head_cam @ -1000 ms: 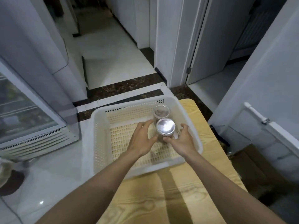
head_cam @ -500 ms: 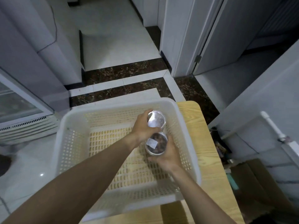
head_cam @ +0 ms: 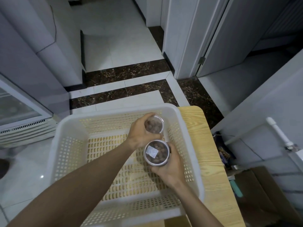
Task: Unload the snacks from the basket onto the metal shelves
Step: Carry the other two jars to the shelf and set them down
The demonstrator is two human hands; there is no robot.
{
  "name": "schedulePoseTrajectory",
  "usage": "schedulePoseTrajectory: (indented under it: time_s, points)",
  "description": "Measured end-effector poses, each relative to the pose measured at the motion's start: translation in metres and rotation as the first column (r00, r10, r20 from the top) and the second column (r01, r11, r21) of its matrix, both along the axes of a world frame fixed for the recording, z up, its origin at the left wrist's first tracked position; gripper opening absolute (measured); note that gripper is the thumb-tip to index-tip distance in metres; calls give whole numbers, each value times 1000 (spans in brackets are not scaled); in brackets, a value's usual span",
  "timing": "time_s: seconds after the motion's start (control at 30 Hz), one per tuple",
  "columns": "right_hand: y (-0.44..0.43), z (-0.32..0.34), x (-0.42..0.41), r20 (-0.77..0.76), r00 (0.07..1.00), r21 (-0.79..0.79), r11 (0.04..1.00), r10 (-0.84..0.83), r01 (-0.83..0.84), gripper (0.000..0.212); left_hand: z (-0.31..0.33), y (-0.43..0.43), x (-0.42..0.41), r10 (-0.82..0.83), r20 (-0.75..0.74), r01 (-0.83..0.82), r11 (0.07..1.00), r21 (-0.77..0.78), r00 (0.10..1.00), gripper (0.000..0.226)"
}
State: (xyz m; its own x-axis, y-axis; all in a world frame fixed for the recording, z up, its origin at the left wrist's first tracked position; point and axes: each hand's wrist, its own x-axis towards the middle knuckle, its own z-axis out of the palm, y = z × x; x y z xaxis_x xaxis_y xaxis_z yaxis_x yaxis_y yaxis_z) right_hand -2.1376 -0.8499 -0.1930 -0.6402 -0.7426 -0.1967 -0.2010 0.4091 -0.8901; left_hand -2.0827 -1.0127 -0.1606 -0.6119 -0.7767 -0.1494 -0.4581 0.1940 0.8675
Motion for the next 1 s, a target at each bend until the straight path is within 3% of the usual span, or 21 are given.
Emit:
schedulePoseTrajectory:
  time_s: [0.2,0.47,0.73,0.9,1.0]
  points:
    - [12,19,3,-9,998,-107,992,-63,62,84,24,-5,43,60,-193,-64,998,-15,979,72]
    - [29,66,28,-70,984,-242,960,-163,141,91,70,17,112,-4,-241,-43,981,-190,971,61]
    - [87,113,91,-236,906,-355,900,-350,255,96,106,65,176,-217,-350,197,976,-94,911,49]
    - [153,142,158,-311,812,-414,839,-494,352,88,129,112,215,-384,-412,373,921,-110,826,48]
    - [199,164,199,-358,735,-438,798,-576,413,94,144,150,230,-479,-452,485,867,-112,752,48]
